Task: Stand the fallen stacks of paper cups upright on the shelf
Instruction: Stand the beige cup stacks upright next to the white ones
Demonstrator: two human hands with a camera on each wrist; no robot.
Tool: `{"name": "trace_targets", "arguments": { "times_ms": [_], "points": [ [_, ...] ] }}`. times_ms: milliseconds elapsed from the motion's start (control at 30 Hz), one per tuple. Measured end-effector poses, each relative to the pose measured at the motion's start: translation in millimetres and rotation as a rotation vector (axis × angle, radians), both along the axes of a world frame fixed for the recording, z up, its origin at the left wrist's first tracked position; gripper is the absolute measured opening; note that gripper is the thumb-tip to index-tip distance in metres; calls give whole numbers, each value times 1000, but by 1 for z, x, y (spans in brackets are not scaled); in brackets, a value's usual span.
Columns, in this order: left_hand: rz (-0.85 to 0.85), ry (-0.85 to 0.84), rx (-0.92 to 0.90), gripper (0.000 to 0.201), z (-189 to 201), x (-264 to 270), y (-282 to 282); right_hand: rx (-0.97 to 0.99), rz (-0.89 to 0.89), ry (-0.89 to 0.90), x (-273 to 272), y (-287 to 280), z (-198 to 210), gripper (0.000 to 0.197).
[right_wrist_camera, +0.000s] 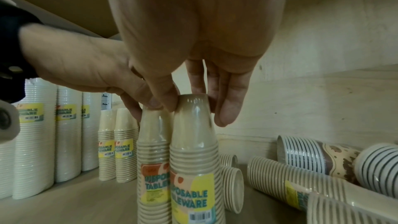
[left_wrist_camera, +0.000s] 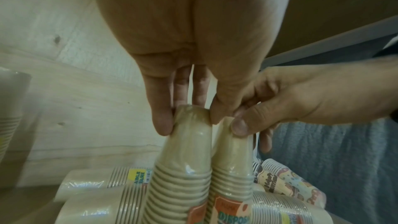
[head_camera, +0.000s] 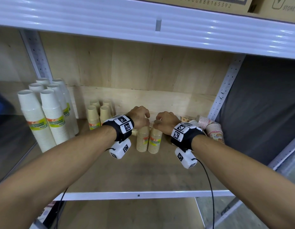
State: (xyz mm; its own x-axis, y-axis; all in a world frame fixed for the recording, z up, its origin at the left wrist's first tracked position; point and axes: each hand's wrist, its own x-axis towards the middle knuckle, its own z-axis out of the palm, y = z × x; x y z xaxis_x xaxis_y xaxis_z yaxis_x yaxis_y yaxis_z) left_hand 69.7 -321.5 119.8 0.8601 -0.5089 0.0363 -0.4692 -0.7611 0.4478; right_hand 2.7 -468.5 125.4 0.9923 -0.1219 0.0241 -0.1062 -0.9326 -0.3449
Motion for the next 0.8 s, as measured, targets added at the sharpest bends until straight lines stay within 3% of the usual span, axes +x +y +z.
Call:
{"name": "trace_targets", "arguments": {
  "times_ms": [233,400,600,800],
  "points": [
    [-10,18,8,46,1,-2,-3,19,2,4,-3,0,1,31],
    [-35,12,27,35,1,-3,-3,27,7,5,-4,1,1,31],
    [-15,8,29,43,5,-6,-5,30,7,-2,-4,1,1,31],
    [-42,-7,54,33,6,-6,-7,13,16,-6,-4,1,2,30]
  ]
}}
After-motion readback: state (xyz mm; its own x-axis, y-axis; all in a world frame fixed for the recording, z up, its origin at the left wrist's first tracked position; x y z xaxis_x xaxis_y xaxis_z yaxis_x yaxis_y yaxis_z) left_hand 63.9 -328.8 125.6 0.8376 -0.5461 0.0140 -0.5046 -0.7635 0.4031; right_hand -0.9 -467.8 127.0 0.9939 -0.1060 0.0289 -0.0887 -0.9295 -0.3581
